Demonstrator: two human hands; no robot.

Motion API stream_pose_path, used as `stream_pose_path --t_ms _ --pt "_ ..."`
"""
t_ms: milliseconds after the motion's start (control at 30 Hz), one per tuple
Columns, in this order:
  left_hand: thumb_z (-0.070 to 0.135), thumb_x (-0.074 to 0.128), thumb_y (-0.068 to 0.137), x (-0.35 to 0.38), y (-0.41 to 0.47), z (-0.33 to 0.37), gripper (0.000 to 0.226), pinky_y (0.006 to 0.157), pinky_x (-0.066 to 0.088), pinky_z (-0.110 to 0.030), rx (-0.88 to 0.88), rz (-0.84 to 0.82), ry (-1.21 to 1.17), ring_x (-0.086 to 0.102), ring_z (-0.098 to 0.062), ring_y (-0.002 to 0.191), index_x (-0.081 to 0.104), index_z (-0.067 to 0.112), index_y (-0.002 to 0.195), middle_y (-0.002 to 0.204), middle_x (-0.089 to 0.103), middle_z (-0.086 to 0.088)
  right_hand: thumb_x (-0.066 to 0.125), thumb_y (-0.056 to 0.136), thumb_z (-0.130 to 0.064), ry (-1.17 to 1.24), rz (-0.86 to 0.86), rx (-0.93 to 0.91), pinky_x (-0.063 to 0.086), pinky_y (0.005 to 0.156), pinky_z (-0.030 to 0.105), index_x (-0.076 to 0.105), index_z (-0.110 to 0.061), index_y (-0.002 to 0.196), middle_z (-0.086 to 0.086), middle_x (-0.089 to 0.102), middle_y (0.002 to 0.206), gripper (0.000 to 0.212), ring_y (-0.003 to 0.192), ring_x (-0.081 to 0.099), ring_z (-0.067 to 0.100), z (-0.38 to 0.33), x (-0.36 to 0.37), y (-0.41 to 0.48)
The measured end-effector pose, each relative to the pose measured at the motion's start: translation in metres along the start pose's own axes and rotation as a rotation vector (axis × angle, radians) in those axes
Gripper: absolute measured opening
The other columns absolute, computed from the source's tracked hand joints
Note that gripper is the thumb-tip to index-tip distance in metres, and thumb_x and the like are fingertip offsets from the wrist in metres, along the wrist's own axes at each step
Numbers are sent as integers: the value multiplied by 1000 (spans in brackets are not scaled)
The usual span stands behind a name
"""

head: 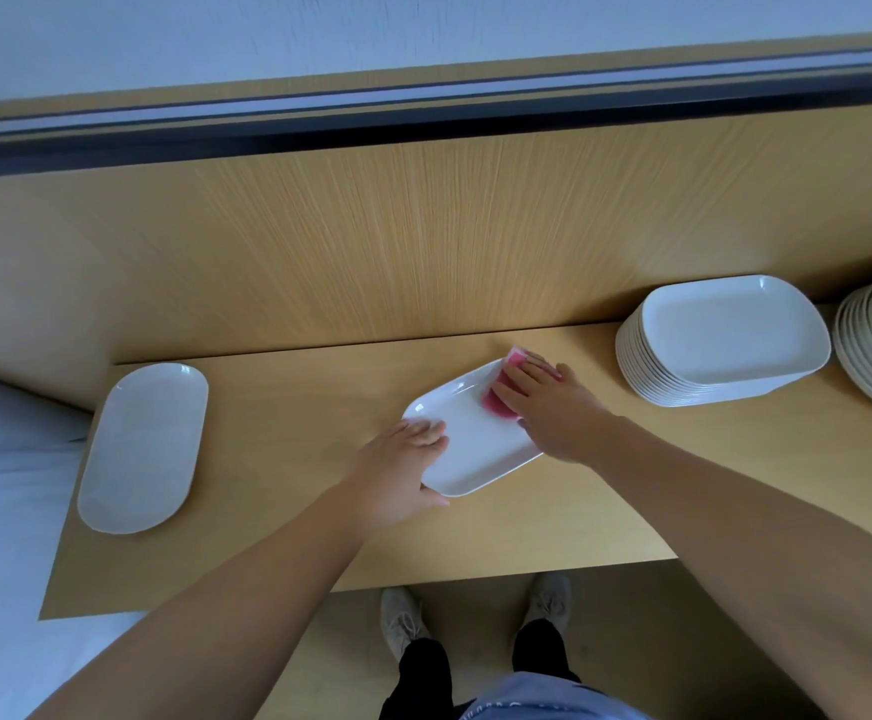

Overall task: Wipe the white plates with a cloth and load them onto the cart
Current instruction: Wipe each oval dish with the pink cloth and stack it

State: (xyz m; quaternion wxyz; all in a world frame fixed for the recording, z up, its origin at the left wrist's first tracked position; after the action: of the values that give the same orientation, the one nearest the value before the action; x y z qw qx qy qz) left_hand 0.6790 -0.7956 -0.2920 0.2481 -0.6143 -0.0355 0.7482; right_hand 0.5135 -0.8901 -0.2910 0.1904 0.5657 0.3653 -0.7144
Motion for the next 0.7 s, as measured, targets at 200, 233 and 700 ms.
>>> stream_pose_path --t_ms 200,233,700 --pt "57 49 92 3 0 2 79 107 -14 -16 7 -21 33 4 -9 148 20 16 154 162 6 8 38 98 -26 76 -75 117 30 103 41 30 -24 147 1 16 160 50 148 9 17 1 8 -19" --pt "57 48 93 4 -1 3 79 108 -14 -17 7 -26 41 3 -10 149 18 15 154 162 5 7 39 97 -26 83 -90 131 32 101 40 32 -23 146 2 19 158 49 148 9 20 0 10 -25" --pt "49 38 99 15 6 14 70 119 -4 -39 -24 -160 222 4 -27 149 13 13 154 162 1 -9 35 103 -41 666 67 218 48 70 37 44 -33 74 -6 56 75 31 74 54 22 6 -20 -67"
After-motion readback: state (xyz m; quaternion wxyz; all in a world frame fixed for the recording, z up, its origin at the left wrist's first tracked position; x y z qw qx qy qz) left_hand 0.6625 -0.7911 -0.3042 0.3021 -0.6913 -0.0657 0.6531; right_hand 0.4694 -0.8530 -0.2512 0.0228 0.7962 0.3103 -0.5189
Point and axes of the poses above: each hand's wrist, its own y-axis towards the middle knuckle, its own x-axis out of the palm, z = x × y, the point moved 6 cm from there along y, towards the middle knuckle
